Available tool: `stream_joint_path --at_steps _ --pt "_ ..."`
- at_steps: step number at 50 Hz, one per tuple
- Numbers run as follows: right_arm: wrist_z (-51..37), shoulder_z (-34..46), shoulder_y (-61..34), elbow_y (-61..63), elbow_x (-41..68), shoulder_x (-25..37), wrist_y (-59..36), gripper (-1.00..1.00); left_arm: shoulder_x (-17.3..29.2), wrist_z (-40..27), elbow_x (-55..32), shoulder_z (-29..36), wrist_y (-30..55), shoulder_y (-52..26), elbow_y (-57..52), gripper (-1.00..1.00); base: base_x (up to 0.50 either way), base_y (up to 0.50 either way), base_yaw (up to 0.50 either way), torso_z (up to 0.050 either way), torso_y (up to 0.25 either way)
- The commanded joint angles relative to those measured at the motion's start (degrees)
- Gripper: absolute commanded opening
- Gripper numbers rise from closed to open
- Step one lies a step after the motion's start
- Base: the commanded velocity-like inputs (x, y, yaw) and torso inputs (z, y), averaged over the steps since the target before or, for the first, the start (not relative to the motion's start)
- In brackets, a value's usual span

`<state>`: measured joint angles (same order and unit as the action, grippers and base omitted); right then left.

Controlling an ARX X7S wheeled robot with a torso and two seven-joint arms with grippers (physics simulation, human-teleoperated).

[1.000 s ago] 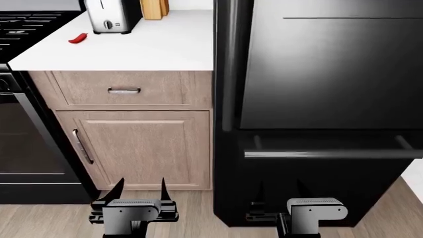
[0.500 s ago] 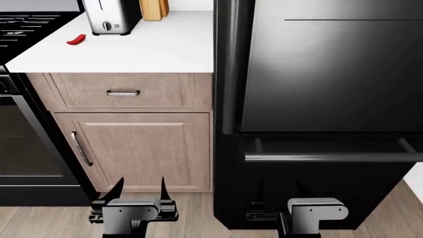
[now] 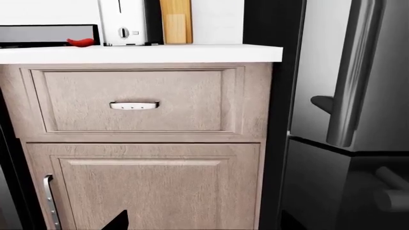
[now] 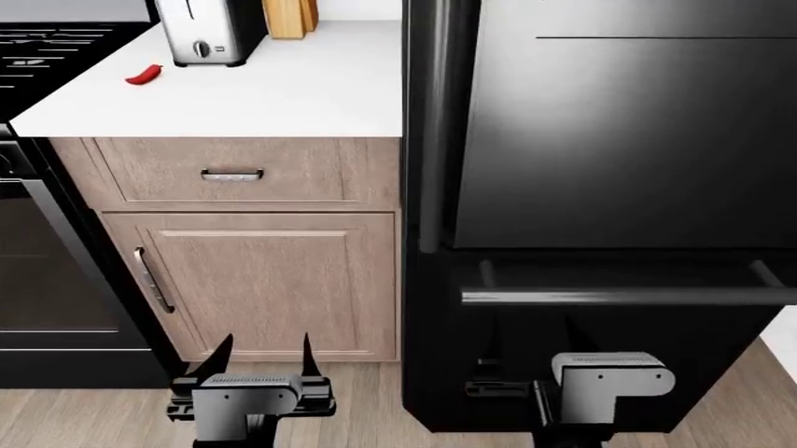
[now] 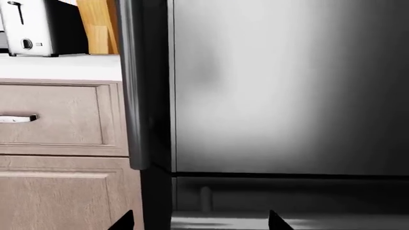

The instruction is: Open the fridge door

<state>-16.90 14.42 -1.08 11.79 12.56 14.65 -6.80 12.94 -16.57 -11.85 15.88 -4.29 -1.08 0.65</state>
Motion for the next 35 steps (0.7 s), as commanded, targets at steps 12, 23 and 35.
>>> stream_joint_path --at_steps 12,23,35 --pt "-1.47 0.74 -19.6 14.86 7.39 1.54 -30.28 1.0 0.55 -0.56 -0.51 0.54 0.7 -0.3 -0.38 1.0 0.0 0.0 0.0 0.0 0.0" --pt "1.12 3.15 -30.78 10.36 10.26 -0.66 -37.37 1.0 0.52 -0.84 -0.53 0.86 0.08 -0.48 0.45 1.0 0.0 0.0 0.0 0.0 0.0" --pt "3.35 4.2 -40.81 1.5 11.52 -4.09 -39.04 1.0 0.62 -1.22 -0.62 1.2 -0.1 -0.49 0.59 1.0 0.0 0.0 0.0 0.0 0.0"
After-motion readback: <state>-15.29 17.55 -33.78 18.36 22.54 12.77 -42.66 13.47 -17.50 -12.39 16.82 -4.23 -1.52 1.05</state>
